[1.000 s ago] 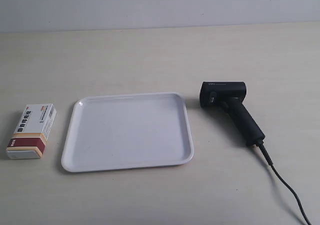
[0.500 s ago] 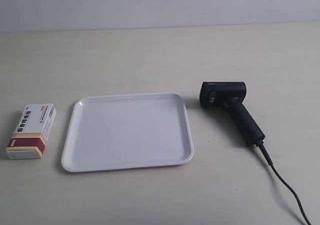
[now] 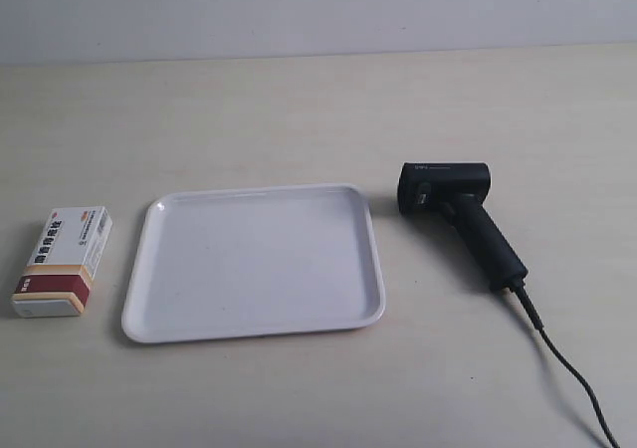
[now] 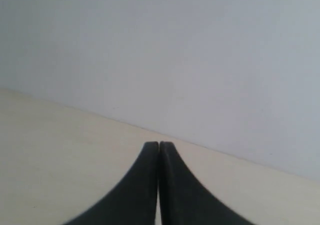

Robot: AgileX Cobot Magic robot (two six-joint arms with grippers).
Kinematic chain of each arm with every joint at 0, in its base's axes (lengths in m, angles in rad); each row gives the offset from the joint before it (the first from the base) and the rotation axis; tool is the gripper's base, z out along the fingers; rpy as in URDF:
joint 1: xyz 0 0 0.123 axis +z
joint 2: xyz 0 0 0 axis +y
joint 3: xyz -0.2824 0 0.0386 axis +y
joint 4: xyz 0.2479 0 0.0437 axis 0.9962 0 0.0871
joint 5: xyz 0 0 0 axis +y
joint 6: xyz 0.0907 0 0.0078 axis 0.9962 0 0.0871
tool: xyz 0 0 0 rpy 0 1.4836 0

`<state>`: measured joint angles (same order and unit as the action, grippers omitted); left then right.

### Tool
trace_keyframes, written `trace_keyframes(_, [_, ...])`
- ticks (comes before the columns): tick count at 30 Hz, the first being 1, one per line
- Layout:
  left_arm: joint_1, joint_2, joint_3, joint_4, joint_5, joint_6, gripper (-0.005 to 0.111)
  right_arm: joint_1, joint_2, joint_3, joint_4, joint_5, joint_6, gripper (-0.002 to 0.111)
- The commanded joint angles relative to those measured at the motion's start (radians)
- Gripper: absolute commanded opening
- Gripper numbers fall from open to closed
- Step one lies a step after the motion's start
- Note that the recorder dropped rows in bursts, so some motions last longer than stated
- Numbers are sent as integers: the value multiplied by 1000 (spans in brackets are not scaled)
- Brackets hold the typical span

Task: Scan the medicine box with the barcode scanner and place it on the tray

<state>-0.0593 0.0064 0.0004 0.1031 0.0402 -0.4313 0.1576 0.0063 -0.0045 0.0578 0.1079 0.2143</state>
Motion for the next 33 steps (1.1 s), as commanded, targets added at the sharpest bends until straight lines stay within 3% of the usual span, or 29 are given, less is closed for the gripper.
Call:
trace_keyframes(1, [3,-6,0,-1,-40,-46,0,-6,-6,5,66,-73,22,0])
trace_keyframes(7, [3,150,-62,1,-29,11,0,-6,-6,5,66,-66,22,0])
trace_keyframes(17, [0,797,-187,126,-54,22,1,-6,276,-65,66,-15,13,0])
trace_keyframes(20, [0,975,-198,200,-137,31,18,-6,371,-65,66,-70,13,0])
trace_keyframes(25, [0,1199,-198,289,-388,30,77,-6,485,-65,62,-143,13,0])
trace_keyframes(28, [0,1295,-198,476,-526,30,105,-6,535,-65,62,-167,13,0])
trace_keyframes(30, [0,1361,-209,552,-569,30,104,-6,562,-65,62,-185,13,0])
trace_keyframes(33, [0,1458,-260,529,-520,30,104,-6,587,-65,62,-192,13,0])
